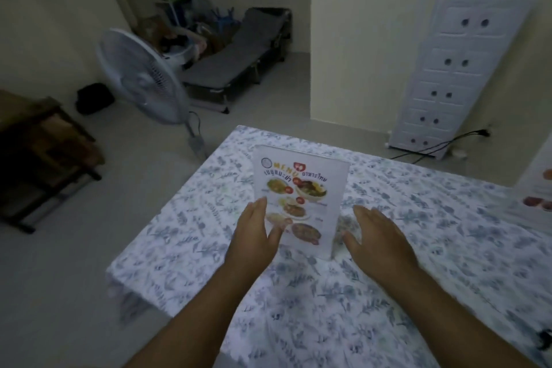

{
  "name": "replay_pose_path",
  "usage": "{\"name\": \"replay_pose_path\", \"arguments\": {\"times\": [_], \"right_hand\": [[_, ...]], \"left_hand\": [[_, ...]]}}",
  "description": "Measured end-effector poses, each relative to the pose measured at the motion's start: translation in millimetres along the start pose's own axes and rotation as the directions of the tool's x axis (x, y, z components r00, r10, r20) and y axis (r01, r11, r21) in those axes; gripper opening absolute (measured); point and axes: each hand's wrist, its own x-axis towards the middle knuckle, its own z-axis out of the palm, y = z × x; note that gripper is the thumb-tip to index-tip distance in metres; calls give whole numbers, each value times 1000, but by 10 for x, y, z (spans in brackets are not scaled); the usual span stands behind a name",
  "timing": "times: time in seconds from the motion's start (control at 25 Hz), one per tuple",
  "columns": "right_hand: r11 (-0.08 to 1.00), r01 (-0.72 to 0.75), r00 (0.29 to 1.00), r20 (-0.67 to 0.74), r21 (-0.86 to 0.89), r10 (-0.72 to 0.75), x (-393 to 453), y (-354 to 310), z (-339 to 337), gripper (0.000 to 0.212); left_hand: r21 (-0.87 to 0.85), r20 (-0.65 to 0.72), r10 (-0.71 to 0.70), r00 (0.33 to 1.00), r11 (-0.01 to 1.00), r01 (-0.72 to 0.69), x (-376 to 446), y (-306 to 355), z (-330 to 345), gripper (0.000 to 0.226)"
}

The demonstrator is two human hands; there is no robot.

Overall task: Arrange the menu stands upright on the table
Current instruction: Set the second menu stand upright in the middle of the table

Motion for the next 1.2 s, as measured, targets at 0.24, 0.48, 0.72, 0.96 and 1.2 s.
{"name": "replay_pose_path", "arguments": {"times": [0.24,0.48,0.72,0.96,1.2], "right_hand": [[932,-145,989,40,333,140,448,-241,249,7],[936,-115,976,-136,332,168,1116,-519,428,28],[889,7,961,-249,459,120,2599,-1326,624,21],[847,-25,943,-268,531,196,3828,-1604,907,23],[845,14,931,-315,535,184,4271,-1707,1080,21]], "left_hand": [[-140,-20,-186,982,973,182,694,-408,-127,73],[-445,-18,-100,995,892,81,1674,-974,-305,15],[-620,-34,-139,990,780,88,3263,-1491,-823,8],[-666,0,-120,993,740,90,4590,-1813,-910,7],[-668,-2,-83,997,741,61,5094,-2087,-818,8]]}}
